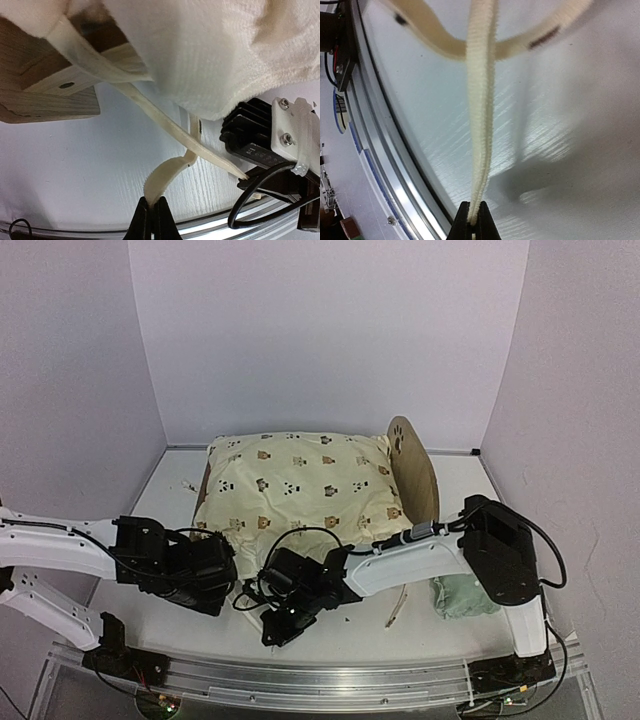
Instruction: Set up the pet bed
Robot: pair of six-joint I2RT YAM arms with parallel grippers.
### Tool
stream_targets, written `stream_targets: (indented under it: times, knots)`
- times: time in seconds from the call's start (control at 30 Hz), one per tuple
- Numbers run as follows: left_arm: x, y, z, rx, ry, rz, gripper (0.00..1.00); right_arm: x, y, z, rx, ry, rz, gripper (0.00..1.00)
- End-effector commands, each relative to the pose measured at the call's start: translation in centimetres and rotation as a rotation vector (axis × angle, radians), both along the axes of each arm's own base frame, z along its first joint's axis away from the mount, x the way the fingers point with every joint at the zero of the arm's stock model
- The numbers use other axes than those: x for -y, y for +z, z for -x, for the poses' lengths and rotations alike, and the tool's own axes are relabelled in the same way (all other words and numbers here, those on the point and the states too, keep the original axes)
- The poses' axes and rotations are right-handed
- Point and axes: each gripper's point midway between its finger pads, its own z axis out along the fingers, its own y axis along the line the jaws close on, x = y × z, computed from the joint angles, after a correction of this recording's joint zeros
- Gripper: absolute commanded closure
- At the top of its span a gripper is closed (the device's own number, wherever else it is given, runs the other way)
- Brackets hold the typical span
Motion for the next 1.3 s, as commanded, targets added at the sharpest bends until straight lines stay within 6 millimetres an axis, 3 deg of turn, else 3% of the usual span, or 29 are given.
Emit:
stream_targets:
  times: [0.0, 0.13, 0.33, 0.43, 0.8, 1.03, 1.27]
  knots:
    - [-1.1, 2.0, -1.7, 0.105, 0.076, -0.034, 1.0, 0.7, -1.5, -0.9, 0.022, -0.05, 0.056, 0.99]
    - [-1.2, 2.0, -2.5, 0.152, 0.105, -0.051, 1.0, 0.8, -1.5, -0.9, 0.023, -0.046, 0.057, 0.94]
    - [-0.8, 1.2, -2.9, 0.157, 0.098, -0.093, 1.0, -0.5, 1.8, -1.3, 0.066, -0.022, -0.02, 0.52]
    - [-0.6, 1.2, -3.1, 0.162, 0.088, -0.103, 1.0, -1.3, 3.9, -2.0, 0.114, -0.024, -0.066, 0.43]
    - [-0.2, 1.0, -3.2, 0.142, 0.065, -0.113, 1.0, -2.2, 5.5, -8.3, 0.4, -0.299, -0.274, 0.44]
    - [0.1, 1.5, -3.1, 0.141, 0.057, -0.073, 1.0, -4.8, 5.7, -9.7, 0.457, -0.339, -0.438, 0.59]
    - [0.2, 1.2, -3.0, 0.129, 0.048, -0.056, 1.0, -6.1, 3.9, -11.6, 0.538, -0.391, -0.473, 0.61]
